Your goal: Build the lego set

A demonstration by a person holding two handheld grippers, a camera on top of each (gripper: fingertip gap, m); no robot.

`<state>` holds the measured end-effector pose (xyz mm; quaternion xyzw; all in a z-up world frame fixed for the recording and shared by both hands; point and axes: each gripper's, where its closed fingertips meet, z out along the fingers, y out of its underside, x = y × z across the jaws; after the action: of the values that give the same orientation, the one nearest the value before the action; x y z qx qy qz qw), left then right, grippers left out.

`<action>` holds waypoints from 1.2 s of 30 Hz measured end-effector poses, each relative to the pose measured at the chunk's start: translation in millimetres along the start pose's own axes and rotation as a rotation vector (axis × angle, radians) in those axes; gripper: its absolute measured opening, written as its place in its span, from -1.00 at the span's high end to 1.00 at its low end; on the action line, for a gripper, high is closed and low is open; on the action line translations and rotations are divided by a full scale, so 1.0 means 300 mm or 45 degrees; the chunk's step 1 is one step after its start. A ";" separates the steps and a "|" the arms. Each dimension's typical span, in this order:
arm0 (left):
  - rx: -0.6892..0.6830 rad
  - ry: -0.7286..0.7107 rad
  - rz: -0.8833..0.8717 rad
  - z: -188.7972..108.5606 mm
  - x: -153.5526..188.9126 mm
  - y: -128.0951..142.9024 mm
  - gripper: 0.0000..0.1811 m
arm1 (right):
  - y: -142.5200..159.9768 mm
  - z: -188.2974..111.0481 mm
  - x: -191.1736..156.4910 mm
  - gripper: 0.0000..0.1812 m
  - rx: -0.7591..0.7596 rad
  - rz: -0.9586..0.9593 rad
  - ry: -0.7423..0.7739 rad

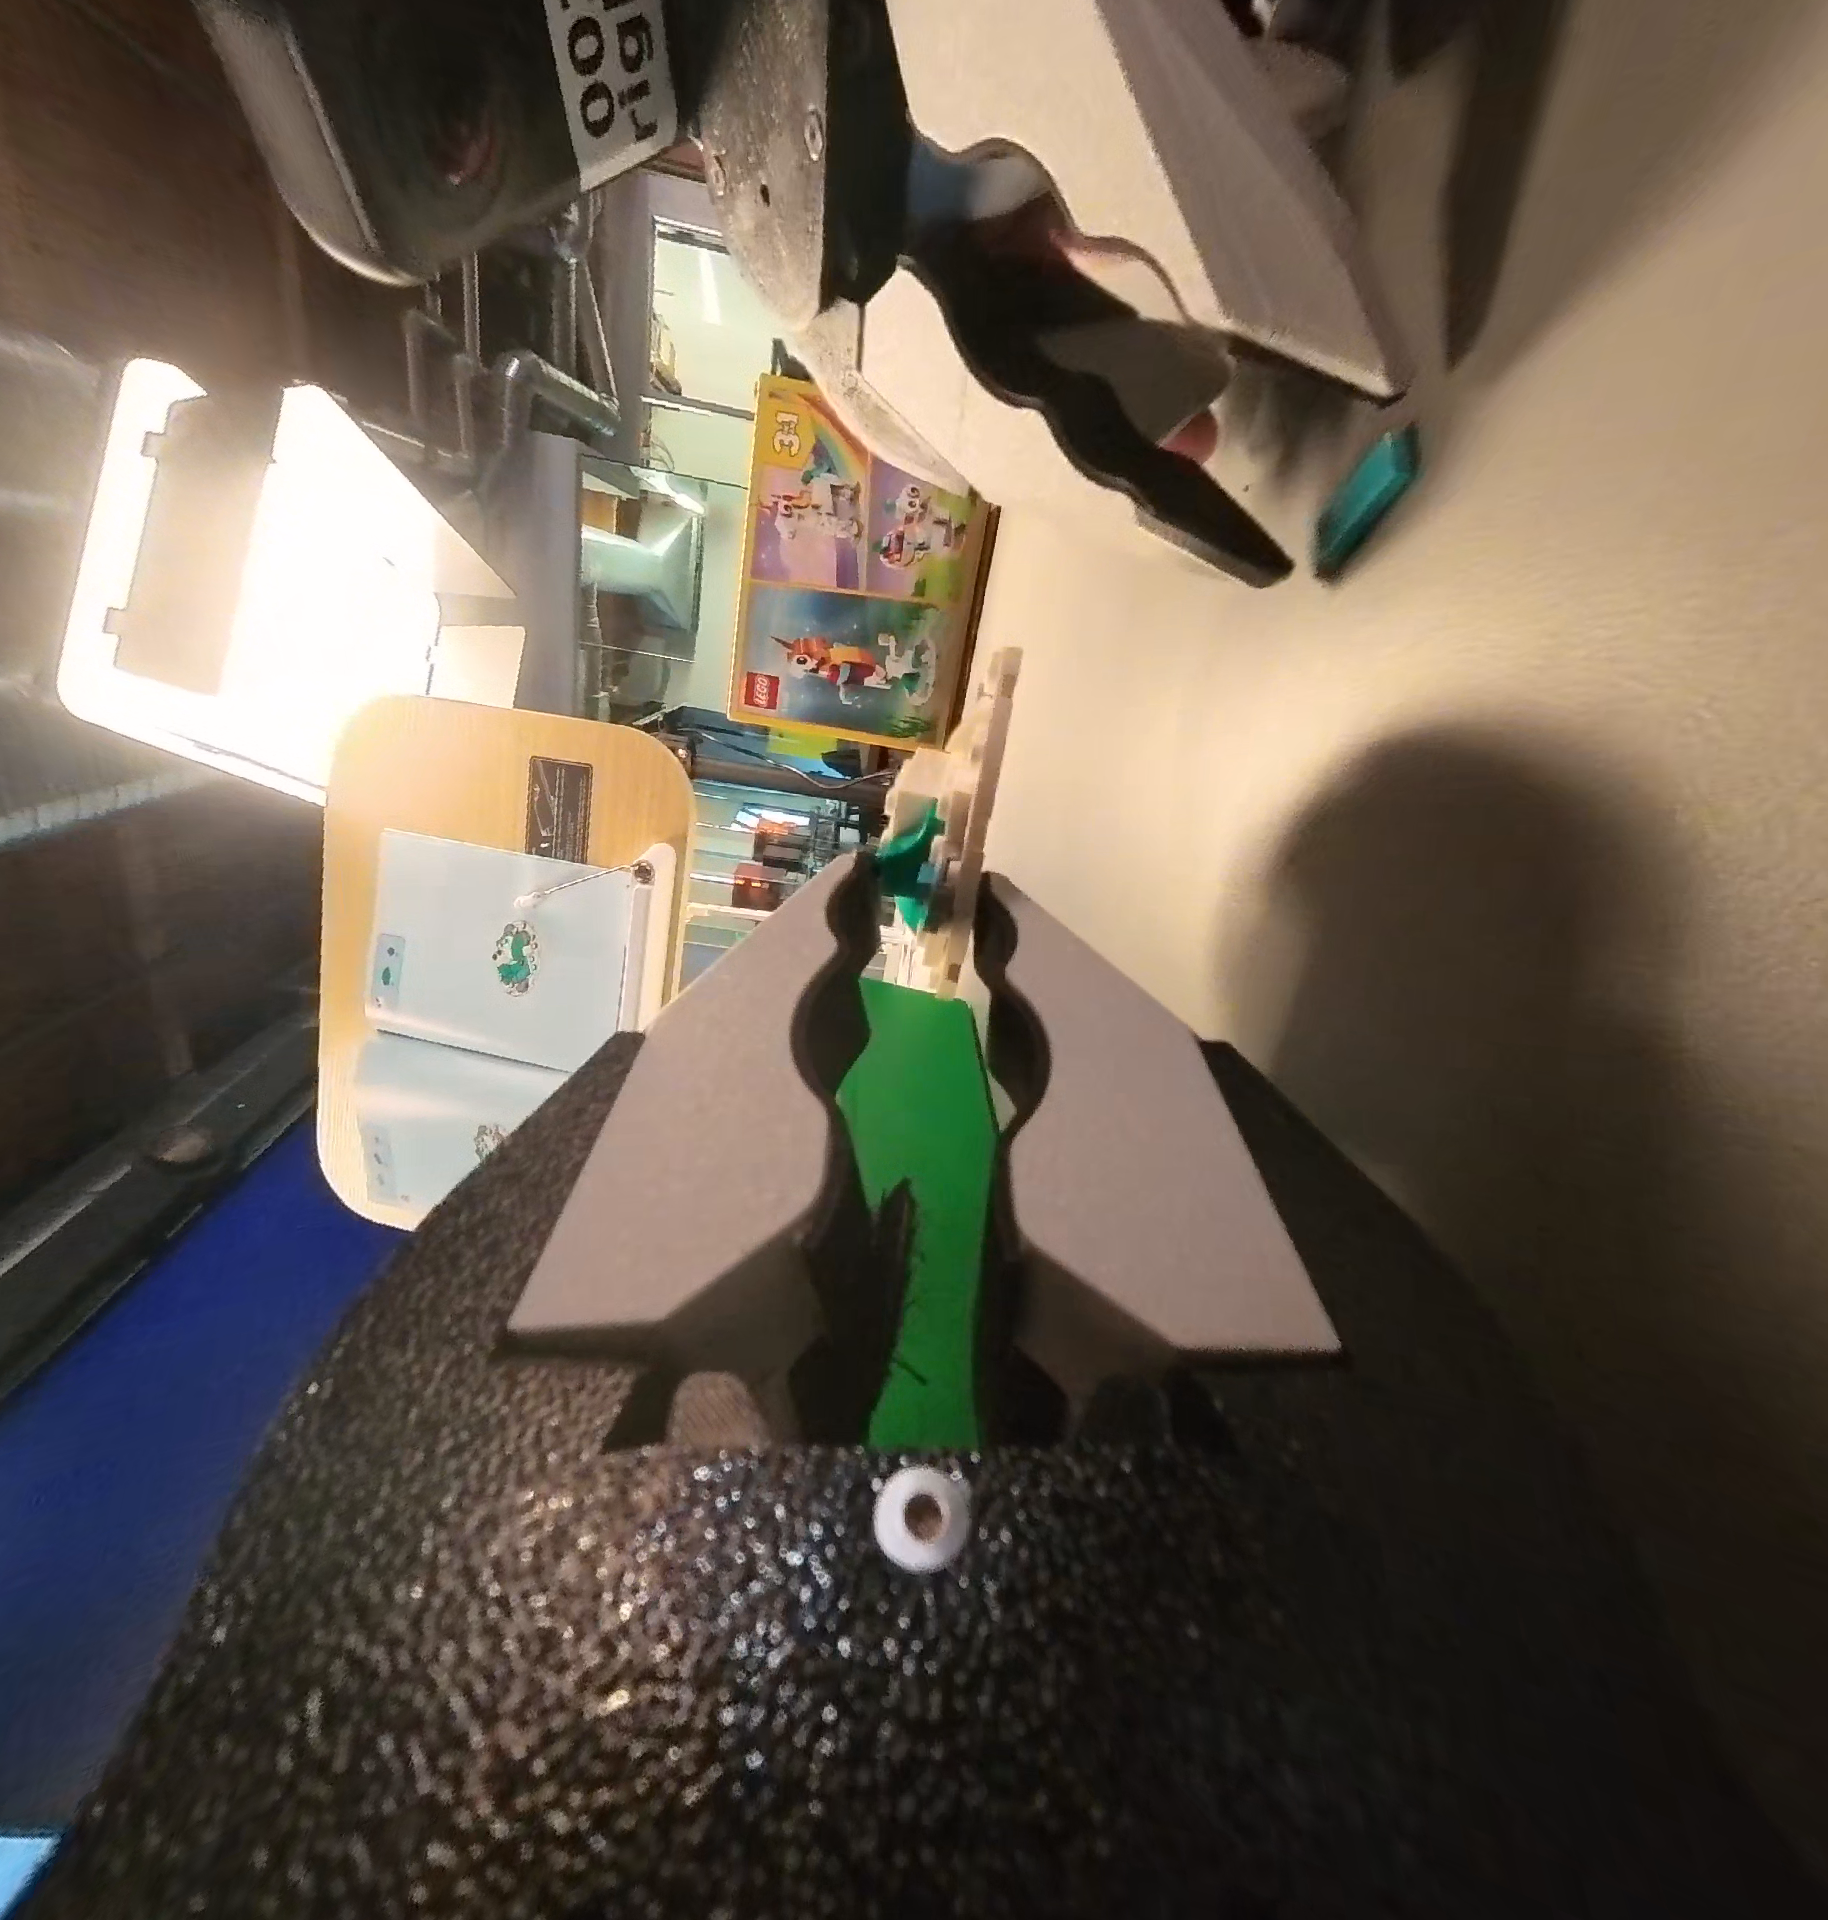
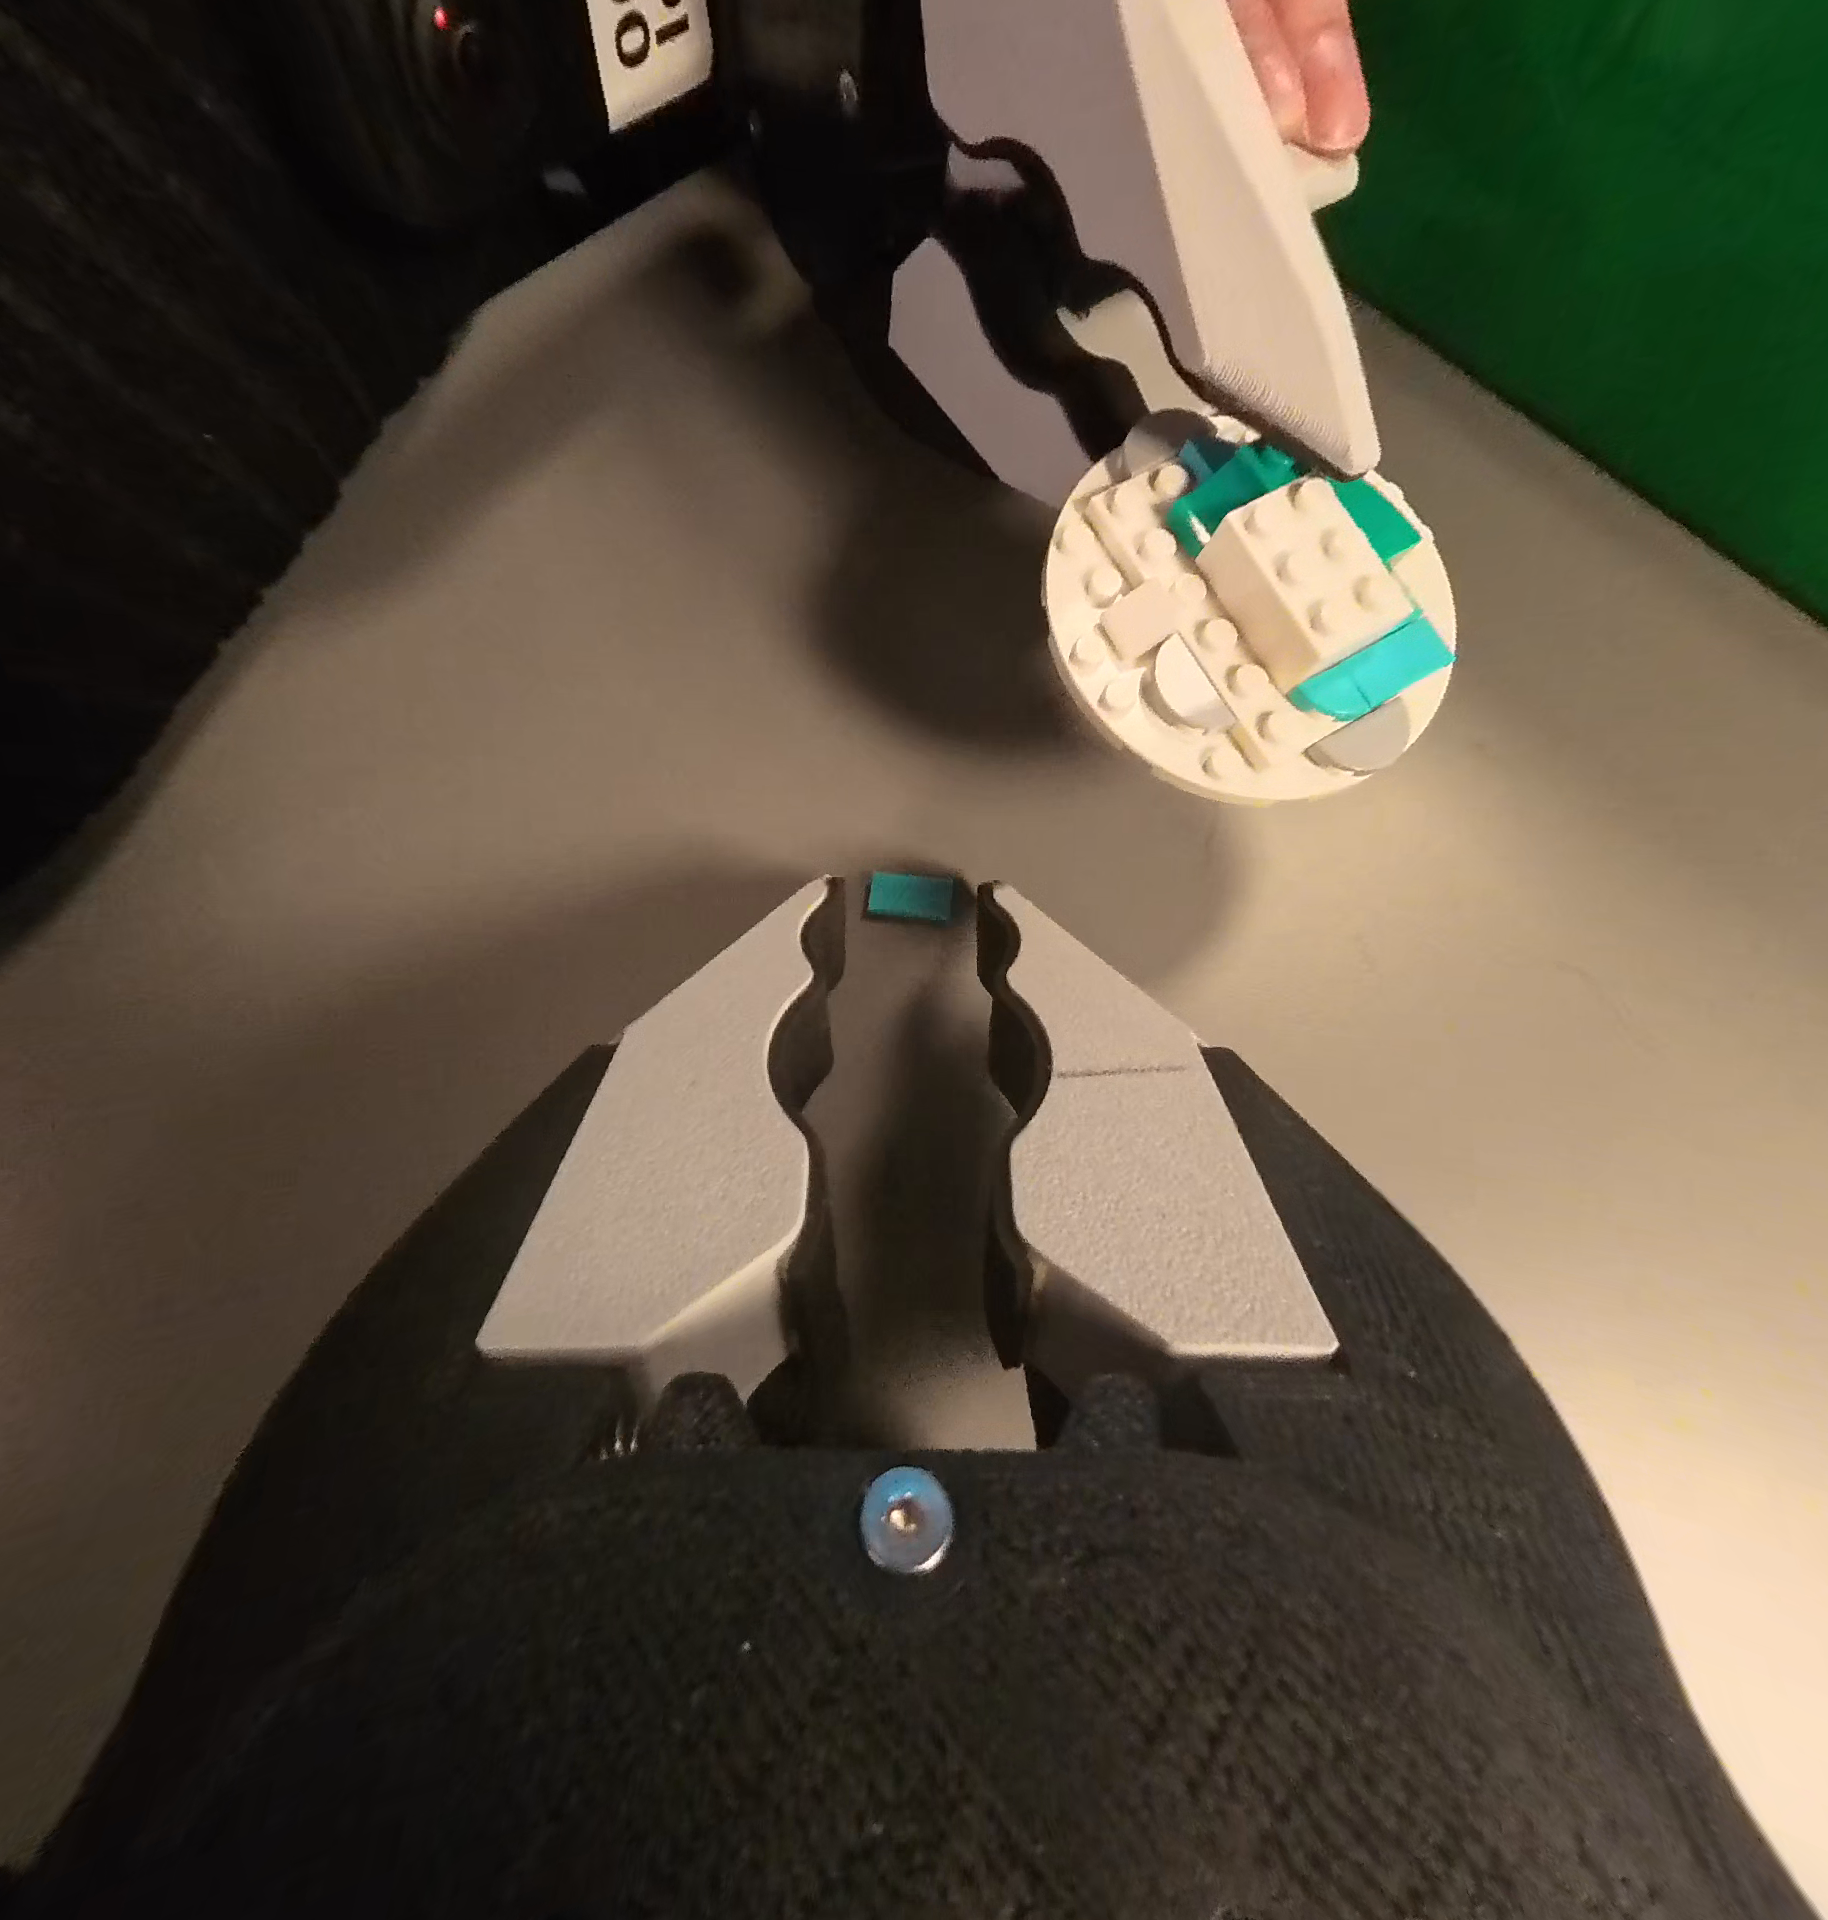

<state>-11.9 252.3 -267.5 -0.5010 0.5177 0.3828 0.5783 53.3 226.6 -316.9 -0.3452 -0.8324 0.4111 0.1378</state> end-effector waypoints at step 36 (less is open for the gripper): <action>0.355 0.134 -0.168 -0.004 -0.034 -0.167 0.83 | -0.248 -0.096 -0.029 0.85 0.007 -0.380 0.051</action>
<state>34.4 241.7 -248.4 -0.4681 0.5613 0.2418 0.6382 40.1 205.9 -240.4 -0.2255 -0.8704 0.3813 0.2148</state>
